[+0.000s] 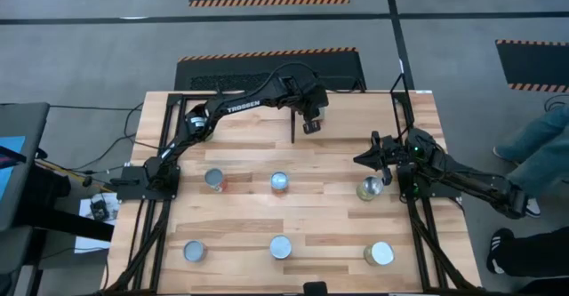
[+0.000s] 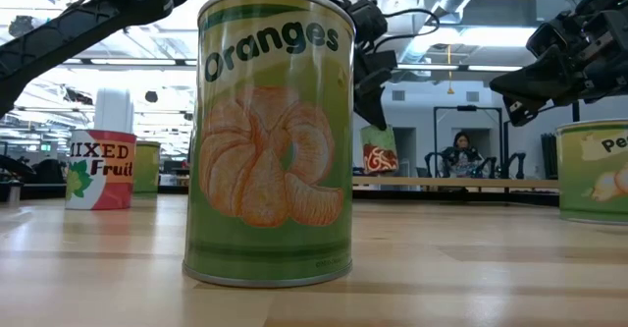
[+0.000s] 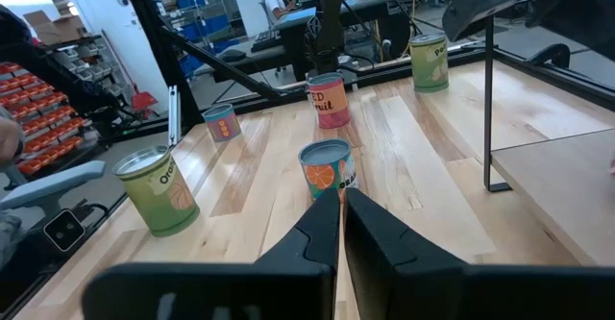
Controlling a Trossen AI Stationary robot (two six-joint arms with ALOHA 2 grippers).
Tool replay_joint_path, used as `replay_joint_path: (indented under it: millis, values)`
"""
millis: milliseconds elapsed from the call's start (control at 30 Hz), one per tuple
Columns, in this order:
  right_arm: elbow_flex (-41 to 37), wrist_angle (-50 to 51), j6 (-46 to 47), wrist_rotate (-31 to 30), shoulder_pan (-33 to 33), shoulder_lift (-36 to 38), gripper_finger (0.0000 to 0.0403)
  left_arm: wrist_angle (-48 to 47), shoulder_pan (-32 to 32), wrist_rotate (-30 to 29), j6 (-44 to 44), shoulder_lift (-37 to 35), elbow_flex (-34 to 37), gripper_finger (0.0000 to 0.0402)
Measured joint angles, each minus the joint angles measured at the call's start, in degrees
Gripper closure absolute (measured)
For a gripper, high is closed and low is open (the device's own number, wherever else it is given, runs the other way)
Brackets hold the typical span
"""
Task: Pick and place cans onto a shelf
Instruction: Put the canned spaghetti sauce on the shelf
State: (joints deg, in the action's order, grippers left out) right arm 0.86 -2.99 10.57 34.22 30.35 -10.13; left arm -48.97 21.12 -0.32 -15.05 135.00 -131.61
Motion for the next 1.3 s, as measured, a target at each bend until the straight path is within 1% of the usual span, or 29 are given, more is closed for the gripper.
replay_joint_path:
  millis: [333,467,633,767,933,1100,1300]
  values:
    - [0.0,0.0,0.0,0.0,0.0,0.0,0.0360,-1.2,0.0,0.0,0.3,0.0,0.0,0.0365]
    - [0.0,0.0,0.0,0.0,0.0,0.0,0.0360,-0.1,0.0,-0.1,0.3,0.0,1.6,0.0353]
    - [0.0,0.0,0.0,0.0,0.0,0.0,0.0360,0.1,-0.2,-0.3,0.1,0.1,1.7,0.0332]
    - [0.0,0.0,0.0,0.0,0.0,0.0,0.0360,1.2,-0.7,-0.4,-0.6,0.1,1.0,0.0326]
    - [0.0,0.0,0.0,0.0,0.0,0.0,0.0360,0.8,-1.2,-0.2,-2.1,0.1,0.8,0.0336]
    - [0.0,0.0,0.0,0.0,0.0,0.0,0.0360,1.2,-1.3,-1.8,-2.1,0.1,0.8,0.0354]
    - [0.0,0.0,0.0,0.0,0.0,0.0,0.0360,-0.2,-1.4,-1.9,-2.3,0.1,0.8,0.0360]
